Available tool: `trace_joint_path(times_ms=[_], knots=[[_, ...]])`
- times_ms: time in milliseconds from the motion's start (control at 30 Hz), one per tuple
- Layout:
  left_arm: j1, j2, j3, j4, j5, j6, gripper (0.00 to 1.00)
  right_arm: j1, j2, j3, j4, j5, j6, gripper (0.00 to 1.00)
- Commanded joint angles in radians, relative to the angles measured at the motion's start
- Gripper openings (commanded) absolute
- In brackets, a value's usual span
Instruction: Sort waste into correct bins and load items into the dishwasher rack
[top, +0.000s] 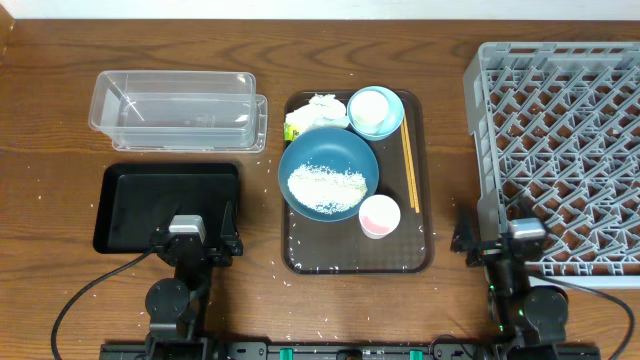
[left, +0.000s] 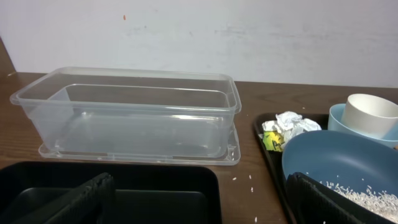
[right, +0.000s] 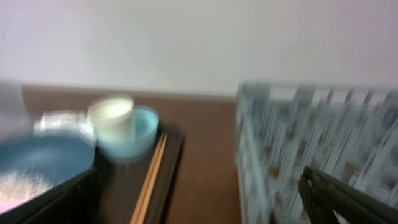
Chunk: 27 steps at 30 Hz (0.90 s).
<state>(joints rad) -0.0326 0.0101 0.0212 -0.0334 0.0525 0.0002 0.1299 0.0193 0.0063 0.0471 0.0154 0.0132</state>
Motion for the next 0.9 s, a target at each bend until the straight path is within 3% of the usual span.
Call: trace_joint_path(times_ms=[0, 167, 433, 700, 867], knots=[[0.006, -0.006, -0.017, -0.036, -0.011, 0.006, 0.91, 0.014, -0.003, -0.001, 0.084, 0.034, -0.016, 0.99], [0.006, -0.006, -0.017, -0.036, -0.011, 0.006, 0.9, 0.014, -0.003, -0.001, 0.264, -0.132, 0.031, 0.99], [0.006, -0.006, -0.017, -0.036, -0.011, 0.006, 0.91, 0.014, -0.003, -0.001, 0.699, -0.128, 0.003, 0.99], [0.006, -0.006, -0.017, -0.036, -0.011, 0.006, 0.91, 0.014, -0.003, -0.001, 0.757, -0.068, -0.118, 0.99], [0.006, -0.006, -0.017, -0.036, -0.011, 0.006, 0.9, 0.014, -0.003, 0.002, 0.805, -0.064, 0.009, 0.99]])
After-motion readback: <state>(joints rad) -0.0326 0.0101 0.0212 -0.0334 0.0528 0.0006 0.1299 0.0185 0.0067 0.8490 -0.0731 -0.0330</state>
